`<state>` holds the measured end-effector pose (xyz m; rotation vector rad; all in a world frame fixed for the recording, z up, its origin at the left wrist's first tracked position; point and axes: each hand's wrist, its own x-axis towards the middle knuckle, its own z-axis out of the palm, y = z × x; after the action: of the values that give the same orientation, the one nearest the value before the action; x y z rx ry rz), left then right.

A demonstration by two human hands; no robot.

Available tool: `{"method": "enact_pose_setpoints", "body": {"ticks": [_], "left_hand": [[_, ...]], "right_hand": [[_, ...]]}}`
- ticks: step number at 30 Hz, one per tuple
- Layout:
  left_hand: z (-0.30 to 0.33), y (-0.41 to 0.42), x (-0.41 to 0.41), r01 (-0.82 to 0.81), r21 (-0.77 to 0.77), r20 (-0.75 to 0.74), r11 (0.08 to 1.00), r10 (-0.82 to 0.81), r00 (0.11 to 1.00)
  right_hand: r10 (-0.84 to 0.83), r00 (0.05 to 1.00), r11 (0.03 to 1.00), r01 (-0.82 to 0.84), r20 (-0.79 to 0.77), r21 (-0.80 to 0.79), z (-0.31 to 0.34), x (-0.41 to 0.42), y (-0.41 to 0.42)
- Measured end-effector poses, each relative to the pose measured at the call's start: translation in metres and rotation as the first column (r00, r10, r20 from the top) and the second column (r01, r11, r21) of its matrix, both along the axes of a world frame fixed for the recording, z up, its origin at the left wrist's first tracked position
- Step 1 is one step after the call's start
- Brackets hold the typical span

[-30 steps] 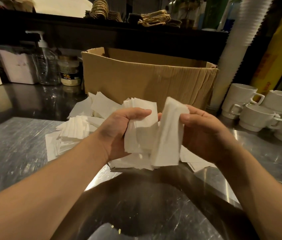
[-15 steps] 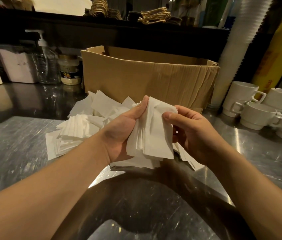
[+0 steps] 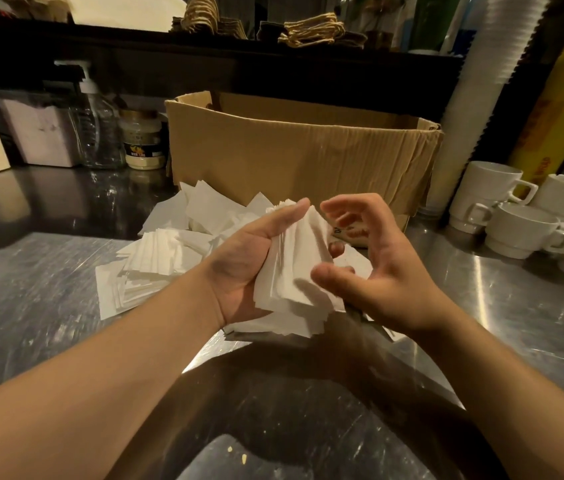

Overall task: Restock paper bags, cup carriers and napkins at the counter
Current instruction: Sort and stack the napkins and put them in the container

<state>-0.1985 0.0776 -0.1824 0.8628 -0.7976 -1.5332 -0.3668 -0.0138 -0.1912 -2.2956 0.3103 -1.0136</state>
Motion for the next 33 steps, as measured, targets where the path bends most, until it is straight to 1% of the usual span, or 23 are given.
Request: {"method": "enact_pose_setpoints", "body": {"ticks": [1,3,6,10,13,15,17,18,20,24,26,27,29,31,33], "left_hand": [[0.000,-0.001,0.000,-0.009,0.009,0.001,1.000,0.009,1.000],[0.000,-0.003,0.001,-0.044,0.007,0.014,0.999,0.044,0.999],[0.000,-0.003,0.001,-0.097,-0.006,0.033,0.995,0.098,0.995],[-0.001,-0.003,0.001,-0.050,-0.003,0.000,0.999,0.050,0.999],[-0.001,-0.003,0.001,-0.061,0.010,-0.019,0.998,0.062,0.998],[-0.001,-0.003,0.003,-0.052,0.009,-0.042,0.999,0.053,0.998],[-0.001,-0.003,0.004,-0.006,-0.010,-0.100,1.000,0.005,0.995],[-0.001,-0.003,0.005,0.004,-0.016,-0.131,1.000,-0.007,0.991],[0.000,-0.002,0.005,-0.004,-0.016,-0.180,1.000,0.001,0.984],[0.001,-0.003,0.007,0.010,-0.048,-0.198,0.999,-0.019,0.980],[0.000,-0.003,0.009,0.035,-0.059,-0.206,0.998,-0.047,0.978],[0.000,-0.004,0.010,0.040,-0.058,-0.212,0.998,-0.051,0.976],[-0.001,-0.004,0.011,0.035,-0.048,-0.217,0.998,-0.045,0.975],[-0.001,-0.004,0.012,0.029,-0.039,-0.205,0.999,-0.037,0.978],[-0.002,-0.005,0.012,0.023,-0.027,-0.185,0.999,-0.028,0.982]], "right_hand": [[0.029,0.999,0.998,-0.030,-0.017,-0.048,0.001,0.000,0.000],[0.060,0.997,0.994,-0.065,-0.055,-0.085,0.001,0.000,0.001],[0.042,0.994,0.991,-0.055,-0.104,-0.125,0.000,0.000,0.003],[0.006,0.993,0.987,-0.025,-0.118,-0.160,-0.001,0.001,0.004],[0.006,0.992,0.978,-0.033,-0.128,-0.204,0.001,0.001,0.005],[0.049,0.996,0.984,-0.061,-0.078,-0.165,0.002,0.000,0.003],[0.079,0.996,0.996,-0.078,0.046,-0.039,0.004,-0.001,0.000],[0.068,0.992,0.997,-0.070,0.106,0.015,0.005,-0.002,-0.003],[-0.024,0.984,0.997,0.011,0.175,0.074,0.008,-0.004,-0.007],[-0.183,0.964,0.977,0.157,0.191,0.142,0.010,-0.009,-0.017],[-0.254,0.960,0.959,0.233,0.121,0.160,0.011,-0.010,-0.022],[-0.290,0.956,0.945,0.278,0.050,0.172,0.012,-0.010,-0.025],[-0.333,0.928,0.914,0.361,-0.166,0.185,0.014,-0.012,-0.031],[-0.328,0.843,0.901,0.415,-0.426,0.127,0.016,-0.014,-0.037],[-0.298,0.726,0.908,0.417,-0.619,0.052,0.017,-0.016,-0.042]]}}
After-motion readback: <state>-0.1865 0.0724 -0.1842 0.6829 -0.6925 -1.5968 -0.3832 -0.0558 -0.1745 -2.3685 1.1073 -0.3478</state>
